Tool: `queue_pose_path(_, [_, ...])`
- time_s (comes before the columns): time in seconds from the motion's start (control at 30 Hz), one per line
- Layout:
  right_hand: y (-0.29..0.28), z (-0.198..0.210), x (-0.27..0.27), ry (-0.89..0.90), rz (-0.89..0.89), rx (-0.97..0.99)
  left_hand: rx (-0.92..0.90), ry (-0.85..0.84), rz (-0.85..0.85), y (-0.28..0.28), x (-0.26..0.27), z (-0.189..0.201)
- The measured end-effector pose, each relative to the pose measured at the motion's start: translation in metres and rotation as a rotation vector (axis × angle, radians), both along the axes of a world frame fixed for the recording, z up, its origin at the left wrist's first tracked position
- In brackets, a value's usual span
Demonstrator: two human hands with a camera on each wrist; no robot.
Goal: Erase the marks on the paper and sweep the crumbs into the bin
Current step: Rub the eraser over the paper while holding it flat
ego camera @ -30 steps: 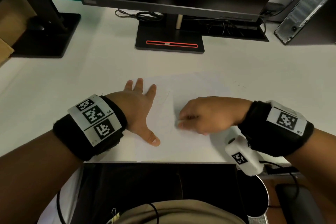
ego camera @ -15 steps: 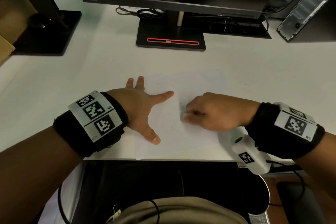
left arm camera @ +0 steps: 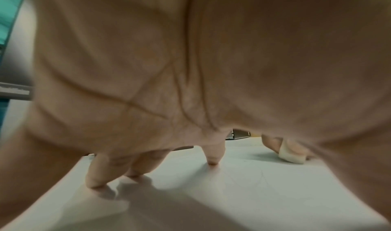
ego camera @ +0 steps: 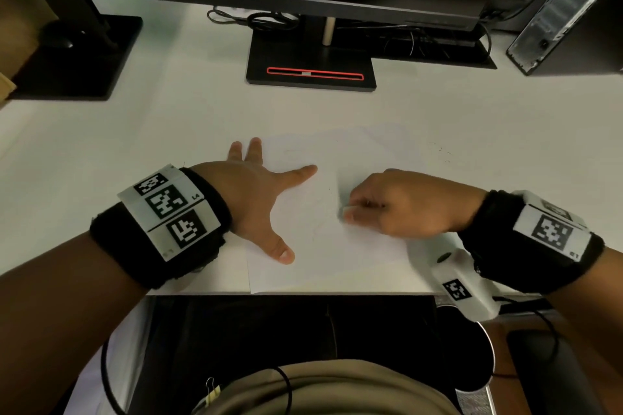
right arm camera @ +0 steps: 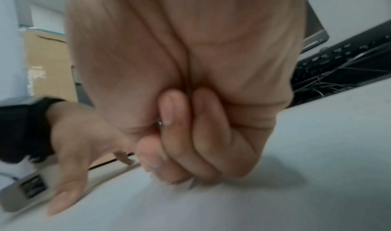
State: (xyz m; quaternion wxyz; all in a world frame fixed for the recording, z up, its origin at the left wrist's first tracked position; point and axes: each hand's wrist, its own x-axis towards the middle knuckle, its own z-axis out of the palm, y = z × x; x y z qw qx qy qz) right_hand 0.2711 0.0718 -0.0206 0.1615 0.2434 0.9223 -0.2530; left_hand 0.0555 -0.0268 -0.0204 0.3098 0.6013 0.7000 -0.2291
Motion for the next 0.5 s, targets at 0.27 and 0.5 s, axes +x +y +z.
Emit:
queue_pose_path(0.27, [-0.008,-0.002,0.005,0.011,0.013,-0.031,0.008,0.002,-0.002,0.0,-0.001,-0.002])
queue_pose_path(0.5, [-0.017,-0.006,0.008,0.046,0.052,-0.05,0.009,0.007,-0.006,0.001,-0.001,-0.003])
